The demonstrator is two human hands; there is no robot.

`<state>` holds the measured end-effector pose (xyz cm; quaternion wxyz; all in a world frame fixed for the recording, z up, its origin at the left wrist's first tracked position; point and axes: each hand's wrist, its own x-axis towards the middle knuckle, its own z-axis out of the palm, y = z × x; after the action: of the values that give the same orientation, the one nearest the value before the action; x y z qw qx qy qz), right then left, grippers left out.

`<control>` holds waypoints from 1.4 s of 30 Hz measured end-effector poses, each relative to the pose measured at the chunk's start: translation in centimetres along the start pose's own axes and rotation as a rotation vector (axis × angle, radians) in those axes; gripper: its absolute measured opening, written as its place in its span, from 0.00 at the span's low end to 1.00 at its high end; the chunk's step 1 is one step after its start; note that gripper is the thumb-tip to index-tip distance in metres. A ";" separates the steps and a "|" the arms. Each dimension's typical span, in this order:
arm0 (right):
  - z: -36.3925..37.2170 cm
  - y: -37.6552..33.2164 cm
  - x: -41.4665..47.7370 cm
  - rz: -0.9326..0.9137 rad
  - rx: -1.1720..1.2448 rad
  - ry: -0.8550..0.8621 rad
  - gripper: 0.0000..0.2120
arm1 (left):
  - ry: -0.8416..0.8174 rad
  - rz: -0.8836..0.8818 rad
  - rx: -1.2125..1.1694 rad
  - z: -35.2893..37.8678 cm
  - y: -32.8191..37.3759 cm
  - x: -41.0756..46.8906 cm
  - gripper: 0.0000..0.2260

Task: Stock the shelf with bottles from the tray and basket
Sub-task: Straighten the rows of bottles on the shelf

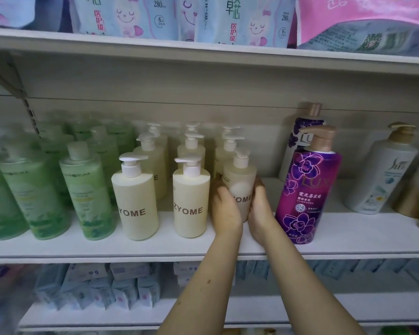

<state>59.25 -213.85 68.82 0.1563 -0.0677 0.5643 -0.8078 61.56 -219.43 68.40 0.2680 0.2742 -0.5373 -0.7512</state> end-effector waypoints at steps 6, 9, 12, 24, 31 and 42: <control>-0.4 0.2 0.5 0.017 -0.039 -0.030 0.23 | -0.014 -0.025 -0.012 -0.1 0.3 -0.4 0.13; -0.5 0.1 0.7 0.031 -0.041 -0.026 0.23 | -0.003 -0.024 -0.021 0.0 0.3 -0.4 0.13; -0.5 0.1 0.7 0.035 -0.064 -0.022 0.24 | -0.001 -0.010 -0.045 0.1 0.4 -0.7 0.13; -0.3 -0.5 -1.9 -0.036 -0.110 0.116 0.15 | 0.097 0.198 0.017 -1.4 0.7 -2.7 0.12; 0.0 -0.6 -4.3 0.020 -0.254 0.108 0.23 | -0.088 0.157 0.156 -2.8 1.1 -4.9 0.13; -1.1 -0.4 -7.8 -0.043 -0.324 0.014 0.23 | -0.237 0.189 0.176 -5.1 0.4 -6.8 0.16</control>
<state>66.25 -210.17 69.30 0.1220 -0.0984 0.6868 -0.7098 69.97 -218.16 68.27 0.2474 0.1545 -0.6524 -0.6996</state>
